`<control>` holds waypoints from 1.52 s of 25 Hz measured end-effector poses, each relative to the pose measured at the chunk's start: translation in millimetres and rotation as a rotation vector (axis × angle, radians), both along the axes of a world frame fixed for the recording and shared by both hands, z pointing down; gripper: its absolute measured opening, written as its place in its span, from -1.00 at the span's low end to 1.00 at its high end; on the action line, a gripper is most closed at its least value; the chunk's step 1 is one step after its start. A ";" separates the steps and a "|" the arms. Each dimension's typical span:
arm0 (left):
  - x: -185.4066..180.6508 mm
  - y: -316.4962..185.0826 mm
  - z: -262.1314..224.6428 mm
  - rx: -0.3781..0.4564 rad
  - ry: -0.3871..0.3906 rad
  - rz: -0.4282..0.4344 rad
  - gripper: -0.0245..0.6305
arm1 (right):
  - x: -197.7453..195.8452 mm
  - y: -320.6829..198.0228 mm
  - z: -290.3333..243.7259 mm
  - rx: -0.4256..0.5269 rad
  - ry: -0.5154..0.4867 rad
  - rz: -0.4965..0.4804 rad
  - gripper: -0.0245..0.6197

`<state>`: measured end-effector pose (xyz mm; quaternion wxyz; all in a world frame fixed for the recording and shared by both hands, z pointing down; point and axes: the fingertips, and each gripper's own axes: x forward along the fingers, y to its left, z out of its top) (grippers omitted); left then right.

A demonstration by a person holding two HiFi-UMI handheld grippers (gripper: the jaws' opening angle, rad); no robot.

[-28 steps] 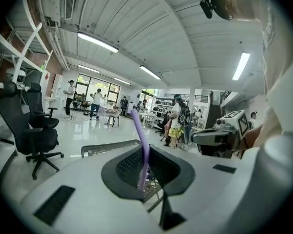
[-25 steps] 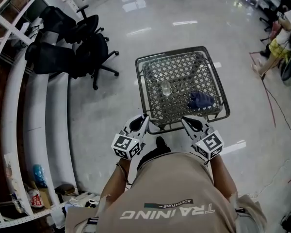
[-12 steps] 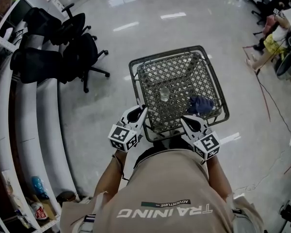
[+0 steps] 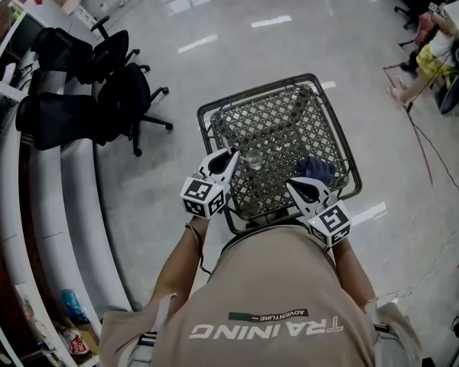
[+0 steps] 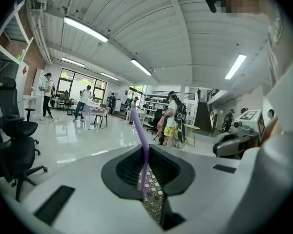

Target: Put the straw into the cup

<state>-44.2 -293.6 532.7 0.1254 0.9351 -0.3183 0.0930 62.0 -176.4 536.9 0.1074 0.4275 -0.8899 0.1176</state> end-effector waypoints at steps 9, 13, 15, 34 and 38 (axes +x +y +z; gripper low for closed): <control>45.7 -31.0 34.5 -0.042 -0.054 0.009 -0.79 | 57.4 -18.6 5.7 -0.016 0.019 0.053 -0.87; 43.7 -34.5 61.0 -0.067 -0.083 -0.011 -0.79 | 64.7 -25.8 9.7 -0.016 0.024 0.058 -0.87; 47.5 -35.8 67.2 -0.074 -0.094 -0.012 -0.79 | 69.0 -30.2 7.7 -0.014 0.023 0.049 -0.87; 50.8 -21.6 66.8 -0.046 -0.125 0.018 -0.58 | 56.2 -48.5 -1.5 0.017 -0.002 -0.012 -0.87; 41.9 -12.7 38.8 -0.004 -0.067 -0.001 -0.66 | 49.0 -47.4 -6.0 0.027 -0.011 -0.020 -0.87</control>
